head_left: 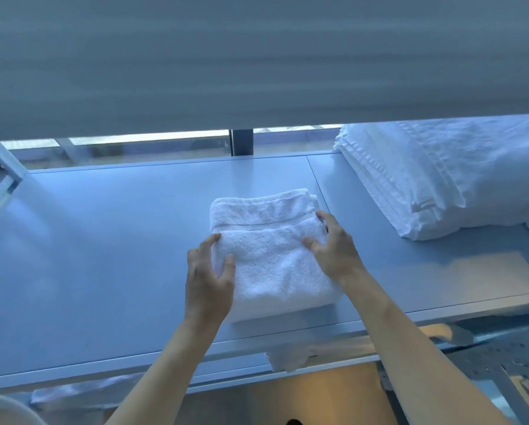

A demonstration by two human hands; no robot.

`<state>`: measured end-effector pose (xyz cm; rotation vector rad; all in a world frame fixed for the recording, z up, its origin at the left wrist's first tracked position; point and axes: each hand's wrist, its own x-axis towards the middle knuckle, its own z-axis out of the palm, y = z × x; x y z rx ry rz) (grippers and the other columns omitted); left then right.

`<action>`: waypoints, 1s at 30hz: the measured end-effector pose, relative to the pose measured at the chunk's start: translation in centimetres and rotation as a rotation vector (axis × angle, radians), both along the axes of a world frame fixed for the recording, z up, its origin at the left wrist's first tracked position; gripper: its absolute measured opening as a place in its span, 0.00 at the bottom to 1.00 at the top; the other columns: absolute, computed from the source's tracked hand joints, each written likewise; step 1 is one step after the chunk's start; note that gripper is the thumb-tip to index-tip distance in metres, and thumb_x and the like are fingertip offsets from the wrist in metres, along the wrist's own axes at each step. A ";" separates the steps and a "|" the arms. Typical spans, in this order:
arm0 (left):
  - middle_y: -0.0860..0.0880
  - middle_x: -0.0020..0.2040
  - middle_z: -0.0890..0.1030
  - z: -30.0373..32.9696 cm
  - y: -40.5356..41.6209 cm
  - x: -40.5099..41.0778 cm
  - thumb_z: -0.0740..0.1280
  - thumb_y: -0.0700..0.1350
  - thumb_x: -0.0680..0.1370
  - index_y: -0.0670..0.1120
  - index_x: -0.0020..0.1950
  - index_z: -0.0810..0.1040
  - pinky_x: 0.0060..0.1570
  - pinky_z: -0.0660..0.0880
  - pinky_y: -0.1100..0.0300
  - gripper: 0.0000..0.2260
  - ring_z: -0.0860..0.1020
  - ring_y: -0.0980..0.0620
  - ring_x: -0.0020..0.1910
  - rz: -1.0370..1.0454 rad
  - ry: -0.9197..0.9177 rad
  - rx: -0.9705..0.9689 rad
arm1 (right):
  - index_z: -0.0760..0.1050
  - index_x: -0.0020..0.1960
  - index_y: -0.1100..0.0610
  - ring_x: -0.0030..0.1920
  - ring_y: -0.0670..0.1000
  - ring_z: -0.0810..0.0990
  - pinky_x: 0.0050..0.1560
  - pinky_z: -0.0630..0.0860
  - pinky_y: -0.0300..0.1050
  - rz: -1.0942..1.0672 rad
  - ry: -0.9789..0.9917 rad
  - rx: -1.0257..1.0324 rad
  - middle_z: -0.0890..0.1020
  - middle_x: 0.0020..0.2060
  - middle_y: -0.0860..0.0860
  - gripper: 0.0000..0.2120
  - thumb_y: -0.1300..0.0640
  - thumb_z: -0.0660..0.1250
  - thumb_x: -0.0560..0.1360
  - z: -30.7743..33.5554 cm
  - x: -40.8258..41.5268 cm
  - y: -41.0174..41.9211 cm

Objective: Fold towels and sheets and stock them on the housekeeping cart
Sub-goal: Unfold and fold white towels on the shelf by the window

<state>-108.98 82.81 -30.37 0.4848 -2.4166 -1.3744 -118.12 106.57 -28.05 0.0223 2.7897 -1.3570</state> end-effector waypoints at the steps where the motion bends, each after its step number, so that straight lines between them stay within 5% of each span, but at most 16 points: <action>1: 0.52 0.59 0.71 -0.3 0.0 0.1 0.66 0.49 0.82 0.61 0.71 0.70 0.52 0.69 0.57 0.18 0.74 0.62 0.49 -0.004 -0.063 0.012 | 0.68 0.75 0.49 0.67 0.52 0.75 0.67 0.72 0.47 0.005 -0.040 -0.010 0.77 0.66 0.49 0.29 0.50 0.73 0.77 -0.4 0.1 0.0; 4: 0.53 0.60 0.70 -0.9 -0.3 0.2 0.65 0.53 0.81 0.66 0.69 0.67 0.51 0.69 0.55 0.18 0.76 0.55 0.53 -0.024 -0.137 0.014 | 0.67 0.75 0.45 0.66 0.54 0.74 0.67 0.72 0.54 -0.008 -0.109 -0.026 0.73 0.63 0.49 0.29 0.44 0.71 0.77 -1.3 0.2 0.4; 10: 0.50 0.74 0.68 -0.8 -0.8 -2.5 0.68 0.63 0.78 0.69 0.78 0.56 0.65 0.65 0.55 0.32 0.71 0.48 0.70 -0.176 -0.329 0.042 | 0.48 0.82 0.40 0.71 0.55 0.72 0.71 0.70 0.57 0.109 -0.281 0.026 0.72 0.72 0.49 0.47 0.30 0.69 0.72 -1.7 -0.2 1.2; 14: 0.51 0.68 0.74 -0.9 -0.3 -2.9 0.70 0.66 0.75 0.72 0.75 0.55 0.57 0.69 0.56 0.33 0.73 0.49 0.57 -0.133 -0.393 0.065 | 0.51 0.80 0.38 0.55 0.51 0.79 0.55 0.75 0.49 0.135 -0.276 0.002 0.80 0.61 0.46 0.46 0.30 0.71 0.71 -1.9 -0.6 0.7; 19: 0.56 0.64 0.76 -1.2 0.1 -1.6 0.73 0.63 0.75 0.74 0.74 0.56 0.56 0.70 0.57 0.34 0.77 0.49 0.57 -0.029 -0.344 0.114 | 0.54 0.77 0.34 0.52 0.44 0.81 0.44 0.74 0.40 0.147 -0.285 -0.126 0.81 0.57 0.41 0.45 0.32 0.75 0.68 -2.6 -1.1 0.4; 26: 0.56 0.60 0.78 -2.2 0.9 2.0 0.70 0.68 0.72 0.75 0.75 0.46 0.52 0.70 0.56 0.41 0.78 0.49 0.53 0.121 -0.394 0.149 | 0.58 0.75 0.30 0.54 0.46 0.83 0.53 0.78 0.46 0.239 -0.322 -0.140 0.82 0.56 0.39 0.45 0.32 0.76 0.64 -3.1 -0.7 0.0; 30: 0.48 0.67 0.77 -1.9 0.2 4.1 0.71 0.66 0.74 0.73 0.77 0.45 0.56 0.71 0.54 0.42 0.78 0.42 0.62 0.152 -0.464 0.170 | 0.57 0.75 0.29 0.57 0.51 0.83 0.59 0.79 0.52 0.305 -0.266 -0.109 0.83 0.58 0.43 0.45 0.35 0.78 0.65 -2.7 1.7 -2.0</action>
